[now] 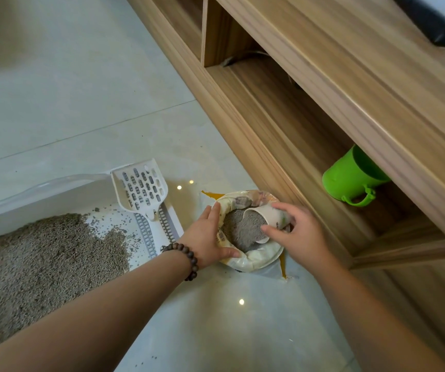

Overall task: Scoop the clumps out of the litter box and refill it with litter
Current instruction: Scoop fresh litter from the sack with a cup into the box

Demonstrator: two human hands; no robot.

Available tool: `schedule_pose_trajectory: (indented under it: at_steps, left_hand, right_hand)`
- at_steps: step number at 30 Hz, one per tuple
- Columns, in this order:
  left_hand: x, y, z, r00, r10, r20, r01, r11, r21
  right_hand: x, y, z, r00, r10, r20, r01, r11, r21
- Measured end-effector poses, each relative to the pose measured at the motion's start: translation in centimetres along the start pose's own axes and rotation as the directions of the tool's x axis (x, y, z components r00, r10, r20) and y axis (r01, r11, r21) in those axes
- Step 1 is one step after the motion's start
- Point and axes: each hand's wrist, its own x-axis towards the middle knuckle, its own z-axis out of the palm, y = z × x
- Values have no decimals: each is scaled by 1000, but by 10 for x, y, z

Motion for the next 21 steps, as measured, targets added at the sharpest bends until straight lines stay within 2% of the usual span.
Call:
schedule_pose_trajectory:
  at_steps: [8, 11, 14, 16, 18, 21]
  left_hand:
    - [0, -1, 0, 1000, 0, -2, 0, 1000, 11]
    - [1, -2, 0, 1000, 0, -1, 0, 1000, 8]
    - [1, -3, 1, 1000, 1, 1, -1, 1000, 4]
    - [1, -3, 2, 1000, 0, 0, 0, 1000, 4]
    - [2, -3, 2, 1000, -3, 0, 3, 1000, 4]
    - [2, -3, 2, 1000, -5, 1, 5, 1000, 4]
  right_hand:
    - [-1, 1, -1, 996, 81, 32, -84, 993, 83]
    - [-1, -1, -2, 985, 170, 17, -168, 946, 277]
    - [-1, 0, -8, 955, 294, 30, -258, 782, 567]
    - [-4, -3, -11, 941, 315, 123, -302, 622, 722]
    - [-8, -7, -11, 919, 334, 208, -357, 489, 796]
    - [-13, -11, -5, 889, 369, 272, -411, 375, 831]
